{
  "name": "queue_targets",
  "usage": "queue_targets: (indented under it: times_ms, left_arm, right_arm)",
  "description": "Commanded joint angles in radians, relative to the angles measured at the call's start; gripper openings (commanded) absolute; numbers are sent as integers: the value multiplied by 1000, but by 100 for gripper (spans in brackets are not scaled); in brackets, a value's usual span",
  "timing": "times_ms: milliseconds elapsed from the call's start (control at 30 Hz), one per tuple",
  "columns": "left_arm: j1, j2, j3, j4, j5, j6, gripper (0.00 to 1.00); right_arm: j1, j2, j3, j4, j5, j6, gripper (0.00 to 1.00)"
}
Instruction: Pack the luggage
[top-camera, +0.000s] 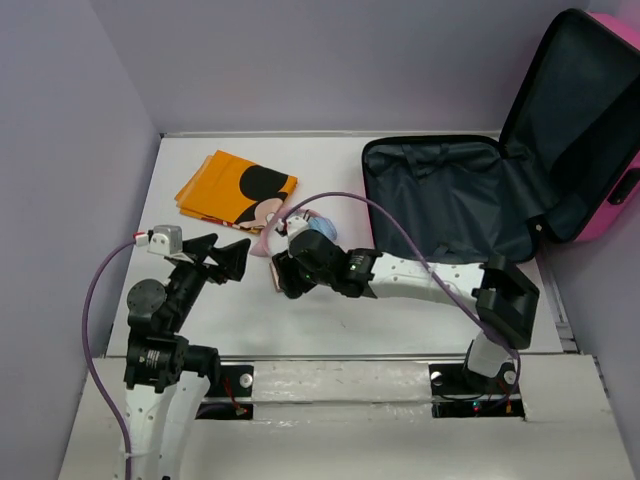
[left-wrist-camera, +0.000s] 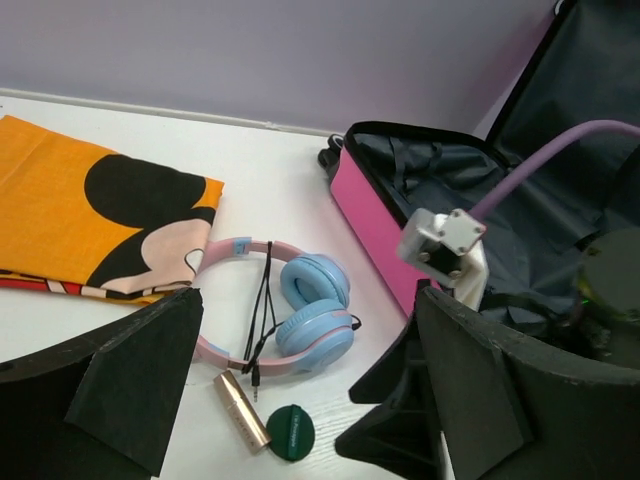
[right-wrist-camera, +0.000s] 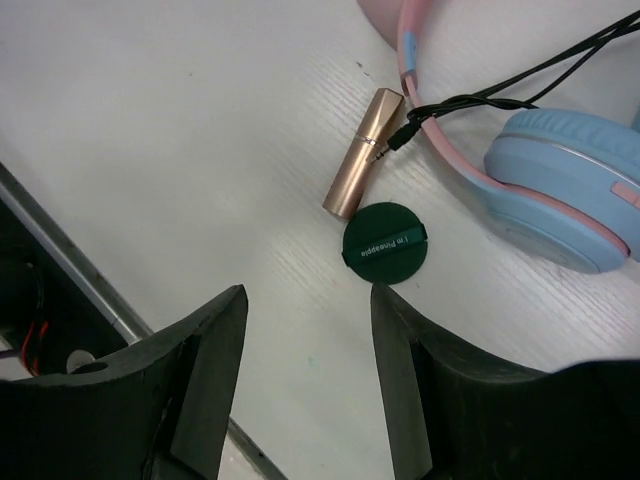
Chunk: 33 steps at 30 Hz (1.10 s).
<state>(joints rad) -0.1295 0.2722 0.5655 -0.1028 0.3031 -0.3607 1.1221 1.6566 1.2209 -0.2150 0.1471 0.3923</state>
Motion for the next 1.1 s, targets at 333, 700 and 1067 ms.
queue_targets:
  times_ms: [333,700,1067]
  left_arm:
    - [-1,-21,39,3,-19,-3,99]
    - [-1,-22,37,6,-15,-6,99]
    - [-1,-24,36,6,-16,-11,99]
  right_arm:
    - [24,331,267,-26,158,29,50]
    - [24,489,365,-55,164,62,46]
    - [96,462,356,-53,190,80,9]
